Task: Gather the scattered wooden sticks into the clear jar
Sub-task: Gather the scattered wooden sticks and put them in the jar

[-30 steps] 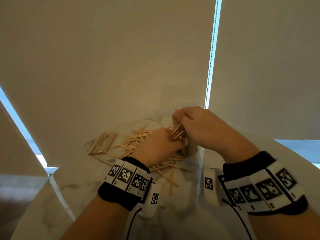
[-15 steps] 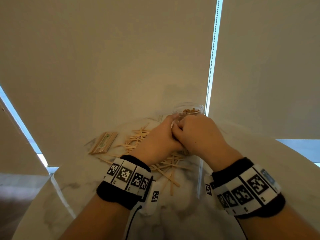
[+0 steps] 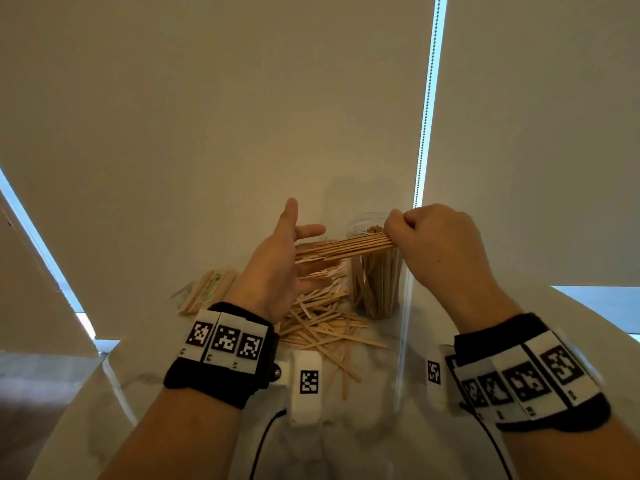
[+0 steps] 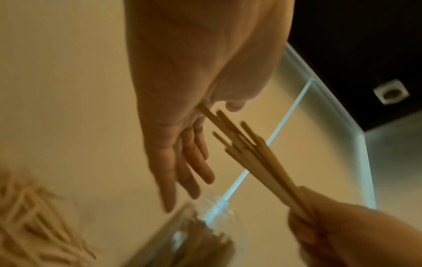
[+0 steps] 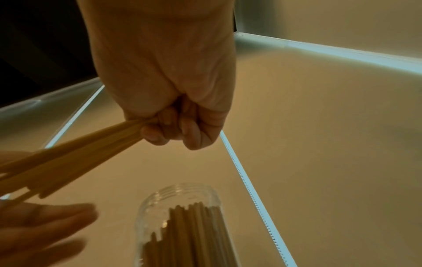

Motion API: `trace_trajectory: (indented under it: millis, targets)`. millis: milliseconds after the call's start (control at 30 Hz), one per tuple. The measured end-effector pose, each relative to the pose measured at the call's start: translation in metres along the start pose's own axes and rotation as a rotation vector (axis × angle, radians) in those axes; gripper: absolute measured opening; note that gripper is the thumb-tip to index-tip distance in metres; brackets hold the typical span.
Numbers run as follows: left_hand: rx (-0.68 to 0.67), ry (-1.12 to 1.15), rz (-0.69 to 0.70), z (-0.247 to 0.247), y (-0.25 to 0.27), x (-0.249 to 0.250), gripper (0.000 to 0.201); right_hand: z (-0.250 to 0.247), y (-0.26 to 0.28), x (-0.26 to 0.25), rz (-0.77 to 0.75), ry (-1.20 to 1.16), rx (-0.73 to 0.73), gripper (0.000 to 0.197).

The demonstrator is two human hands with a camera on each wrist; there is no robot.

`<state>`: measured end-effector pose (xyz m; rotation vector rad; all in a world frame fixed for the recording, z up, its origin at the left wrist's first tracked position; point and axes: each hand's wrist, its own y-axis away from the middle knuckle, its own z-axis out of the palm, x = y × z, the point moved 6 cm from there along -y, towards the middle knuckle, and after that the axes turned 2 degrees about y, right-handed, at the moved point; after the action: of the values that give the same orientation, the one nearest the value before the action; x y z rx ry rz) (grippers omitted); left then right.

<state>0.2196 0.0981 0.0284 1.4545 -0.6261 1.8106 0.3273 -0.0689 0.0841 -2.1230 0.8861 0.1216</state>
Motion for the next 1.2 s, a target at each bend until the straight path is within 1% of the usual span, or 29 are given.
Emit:
trace_trajectory:
  millis: [33, 100, 167, 267, 300, 400, 433, 567, 633, 733, 833, 900, 1000, 1067, 1133, 1200]
  targets:
    - [-0.011, 0.084, 0.013, 0.006, 0.004, 0.001, 0.065, 0.001, 0.001, -0.006, -0.008, -0.007, 0.002, 0.055]
    - [-0.012, 0.132, 0.066, 0.014, 0.010, 0.003, 0.061, 0.006, 0.006, -0.018, -0.023, -0.014, -0.015, 0.054]
    - [-0.023, 0.083, 0.081, 0.021, 0.014, 0.000, 0.053, 0.011, 0.012, -0.028, -0.039, 0.015, -0.017, 0.051]
    - [-0.027, -0.035, 0.057, 0.026, 0.014, -0.008, 0.045, 0.009, 0.015, -0.028, -0.032, 0.108, 0.020, 0.051]
    - [-0.013, -0.111, 0.078, 0.026, 0.013, -0.009, 0.043, 0.008, 0.014, -0.025, -0.023, 0.126, 0.022, 0.051]
    - [0.025, -0.330, 0.196, 0.026, 0.008, -0.010, 0.045, 0.008, 0.012, -0.017, 0.004, 0.161, -0.009, 0.051]
    - [0.026, -0.343, 0.222, 0.026, 0.008, -0.010, 0.045, 0.009, 0.011, -0.016, 0.001, 0.167, -0.021, 0.050]
    - [0.032, -0.233, 0.310, 0.031, 0.014, -0.006, 0.042, 0.007, 0.012, -0.017, -0.008, 0.190, -0.024, 0.050]
    - [0.061, -0.251, 0.391, 0.031, 0.019, 0.002, 0.043, 0.006, 0.015, -0.018, -0.033, 0.198, -0.057, 0.048]
    - [0.139, -0.401, 0.518, 0.029, 0.027, 0.015, 0.049, 0.012, 0.017, -0.022, -0.097, 0.159, -0.175, 0.042]
    - [0.176, -0.466, 0.532, 0.021, 0.026, 0.022, 0.047, 0.021, 0.014, -0.022, -0.019, -0.050, -0.288, 0.050]
    - [0.212, -0.407, 0.495, 0.010, 0.020, 0.020, 0.046, 0.022, 0.014, -0.029, -0.030, -0.155, -0.236, 0.049]
    - [0.288, -0.243, 0.413, -0.009, 0.009, 0.017, 0.045, 0.017, 0.017, -0.043, -0.140, -0.080, -0.048, 0.044]
    - [0.313, -0.188, 0.397, -0.015, 0.006, 0.018, 0.043, 0.015, 0.019, -0.044, -0.124, -0.034, 0.049, 0.046]
    - [0.293, -0.164, 0.402, -0.013, 0.005, 0.017, 0.043, 0.013, 0.020, -0.042, -0.096, -0.027, 0.096, 0.050]
    - [0.230, -0.127, 0.381, -0.006, 0.005, 0.012, 0.043, 0.009, 0.019, -0.038, -0.077, -0.051, 0.106, 0.054]
